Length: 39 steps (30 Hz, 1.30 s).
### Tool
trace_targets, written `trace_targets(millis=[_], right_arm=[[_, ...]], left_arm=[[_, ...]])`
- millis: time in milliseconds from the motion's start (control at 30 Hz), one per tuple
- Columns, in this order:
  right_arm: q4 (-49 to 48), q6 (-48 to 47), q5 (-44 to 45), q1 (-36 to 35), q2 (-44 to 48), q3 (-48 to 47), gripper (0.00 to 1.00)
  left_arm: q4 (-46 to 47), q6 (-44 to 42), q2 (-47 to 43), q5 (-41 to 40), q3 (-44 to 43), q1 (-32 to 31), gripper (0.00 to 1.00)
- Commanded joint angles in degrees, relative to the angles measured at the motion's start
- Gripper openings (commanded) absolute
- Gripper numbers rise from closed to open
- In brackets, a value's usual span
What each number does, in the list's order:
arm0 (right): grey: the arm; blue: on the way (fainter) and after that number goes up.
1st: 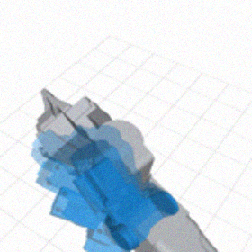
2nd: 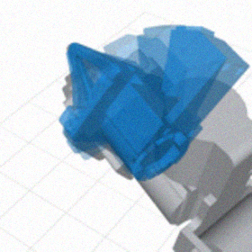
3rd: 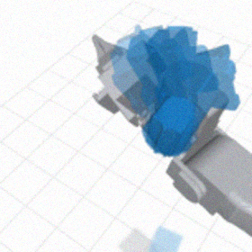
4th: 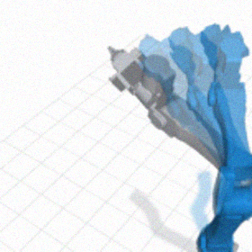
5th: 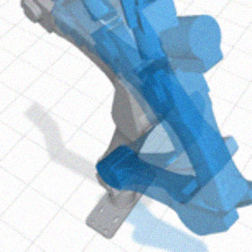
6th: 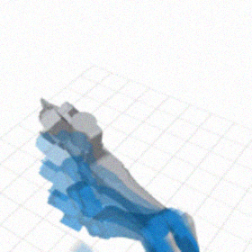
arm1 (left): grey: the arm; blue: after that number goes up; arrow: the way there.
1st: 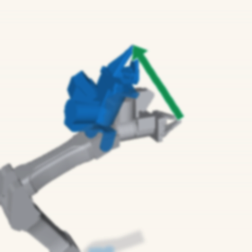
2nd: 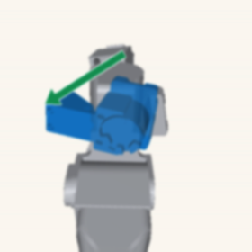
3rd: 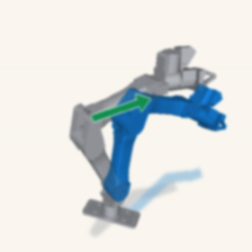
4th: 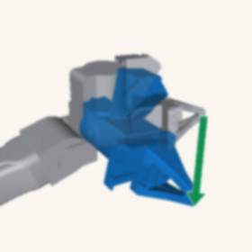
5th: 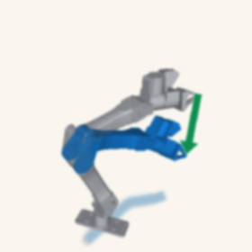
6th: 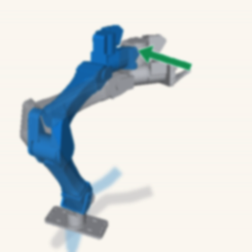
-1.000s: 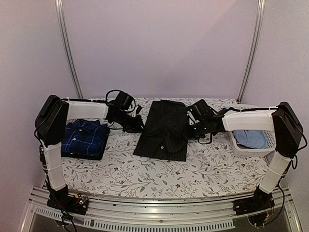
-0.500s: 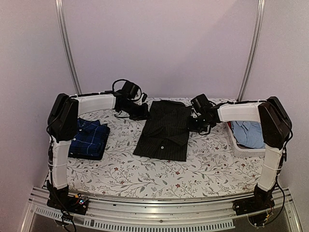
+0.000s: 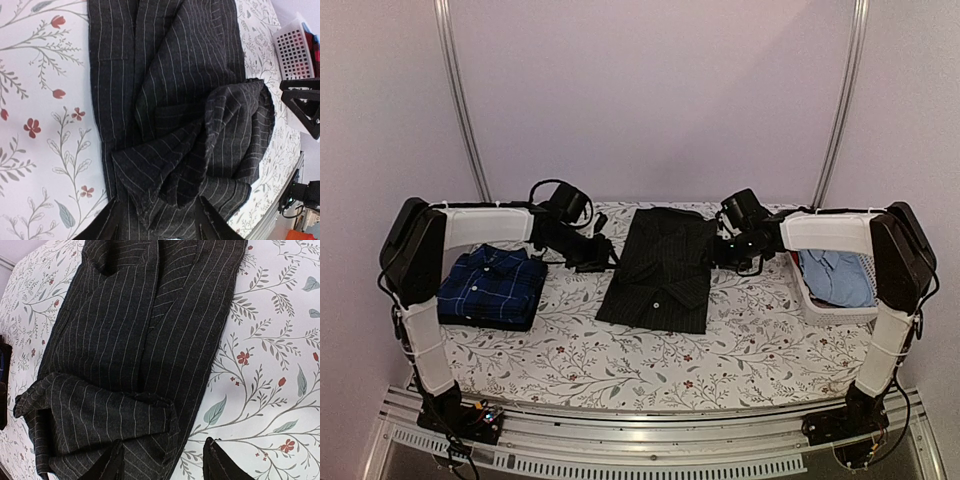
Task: Fold and stack the long sleeve shirts
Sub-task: Smooth out the 2/3-rectangle-folded shirt at the center of the board.
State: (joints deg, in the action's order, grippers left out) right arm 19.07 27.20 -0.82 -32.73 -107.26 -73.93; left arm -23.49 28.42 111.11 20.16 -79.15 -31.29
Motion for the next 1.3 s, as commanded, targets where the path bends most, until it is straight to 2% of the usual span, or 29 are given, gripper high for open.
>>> trace_targets(millis=[0, 100, 433, 533, 633, 767, 867, 933, 1000, 1067, 1267], right_arm=[[0.0, -0.9, -2.8, -1.3, 5.8, 4.8, 0.52], [0.0, -0.9, -3.7, -2.2, 7.3, 7.8, 0.52], [-3.0, 1.3, -6.6, -2.9, 7.7, 12.1, 0.52], [-3.7, 1.6, -7.4, -2.9, 6.6, 11.9, 0.51], [-4.9, 2.0, -8.2, -2.9, 5.7, 11.7, 0.48], [-5.4, 2.3, -8.7, -2.9, 4.3, 10.4, 0.39], [-5.3, 2.3, -8.3, -2.8, 3.4, 8.7, 0.29], [-5.0, 2.3, -8.1, -2.7, 2.8, 7.2, 0.2], [-4.6, 2.3, -8.1, -2.8, 2.1, 5.5, 0.1], [-4.5, 2.5, -8.0, -2.5, 1.6, 3.8, 0.05], [-5.4, 4.1, -8.1, 0.2, -1.3, -0.4, 0.0]], left_arm=[[1.9, -1.0, -3.1, 0.0, 4.2, -2.1, 0.49], [2.2, -1.2, -2.7, -0.3, 4.8, -2.9, 0.5], [-1.0, -1.9, 3.4, -3.9, -1.0, -4.6, 0.52], [-2.0, -1.7, 5.0, -6.1, -3.3, -4.6, 0.49], [-2.4, -1.6, 6.6, -7.5, -5.5, -4.6, 0.42], [-3.4, -1.8, 8.8, -8.1, -9.8, -4.3, 0.24], [-3.7, -2.1, 10.7, -8.3, -13.3, -3.8, 0.11], [-4.2, -1.7, 12.1, -7.6, -15.6, -3.2, 0.06], [-4.4, -0.9, 13.5, -6.2, -17.8, -2.4, 0.05], [-4.4, 0.5, 14.9, -4.6, -19.5, -1.5, 0.05], [-4.3, 2.9, 18.6, -1.2, -23.5, 0.1, 0.19]])
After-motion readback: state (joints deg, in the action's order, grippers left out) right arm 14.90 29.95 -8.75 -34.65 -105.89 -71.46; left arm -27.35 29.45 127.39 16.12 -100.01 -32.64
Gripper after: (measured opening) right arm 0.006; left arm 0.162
